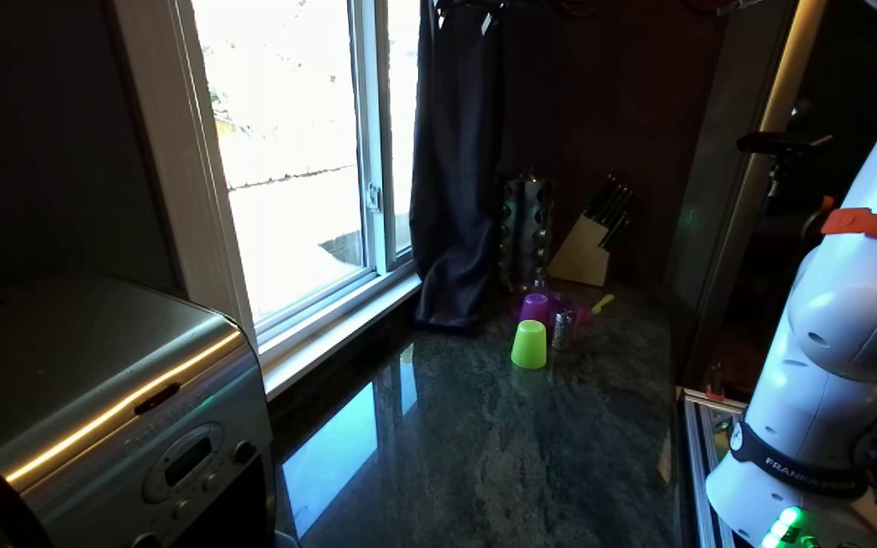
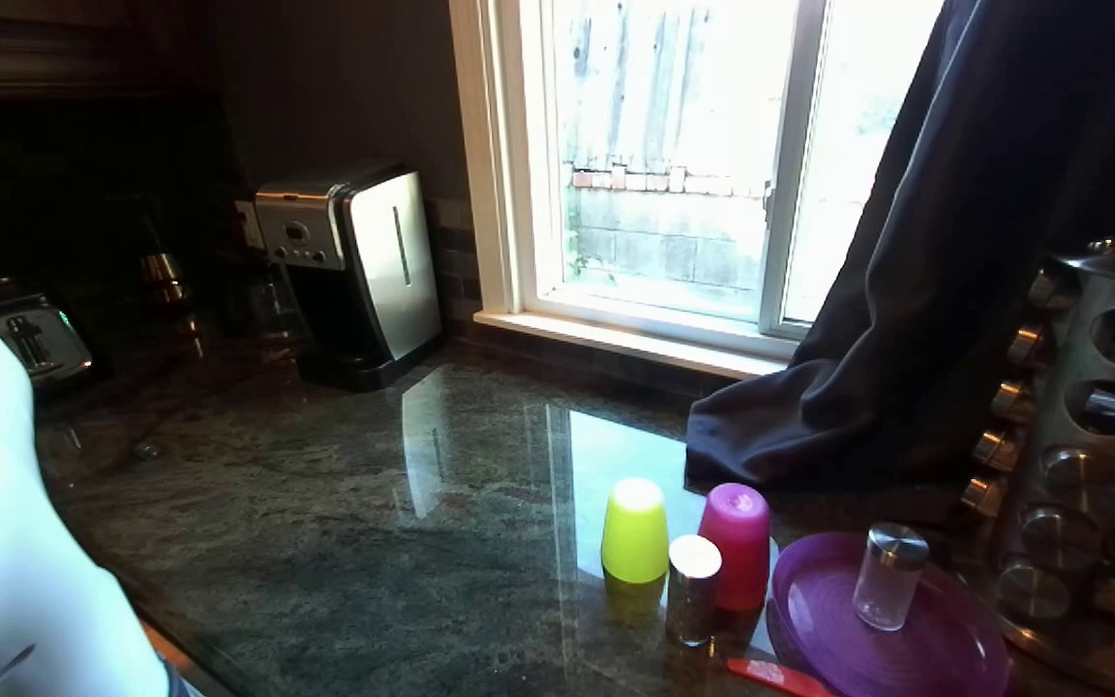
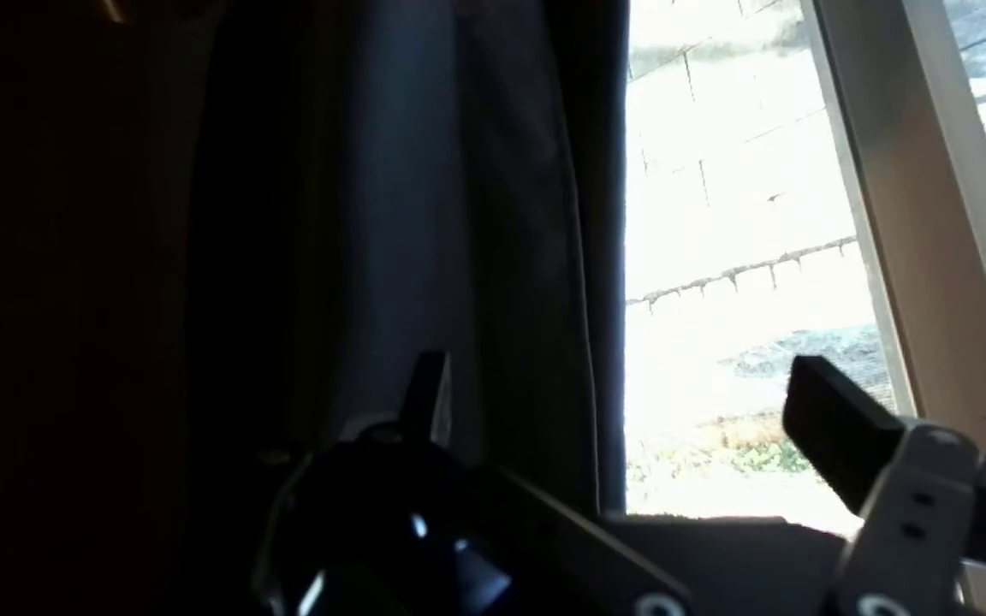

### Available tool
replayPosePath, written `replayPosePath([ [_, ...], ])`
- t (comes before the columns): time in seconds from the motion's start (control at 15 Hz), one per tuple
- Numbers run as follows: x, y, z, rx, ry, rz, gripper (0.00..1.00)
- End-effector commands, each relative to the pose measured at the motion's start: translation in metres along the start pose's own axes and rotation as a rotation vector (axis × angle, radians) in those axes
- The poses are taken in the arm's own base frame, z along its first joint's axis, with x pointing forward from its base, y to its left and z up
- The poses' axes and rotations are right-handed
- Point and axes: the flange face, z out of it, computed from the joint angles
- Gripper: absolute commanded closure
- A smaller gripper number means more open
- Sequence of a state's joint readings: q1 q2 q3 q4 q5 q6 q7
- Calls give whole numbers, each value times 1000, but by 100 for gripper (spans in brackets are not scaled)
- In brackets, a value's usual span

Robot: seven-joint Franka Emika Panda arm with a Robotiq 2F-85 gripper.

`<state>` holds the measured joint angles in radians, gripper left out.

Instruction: Draw the curtain closed.

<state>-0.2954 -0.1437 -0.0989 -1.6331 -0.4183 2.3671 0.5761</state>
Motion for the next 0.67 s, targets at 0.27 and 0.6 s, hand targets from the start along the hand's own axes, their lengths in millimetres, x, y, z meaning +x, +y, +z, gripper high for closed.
replayPosePath([
  [0.27,36,-33,27,-36,222,223,0],
  [0.6,63,-53,53,-137,419,351,0],
])
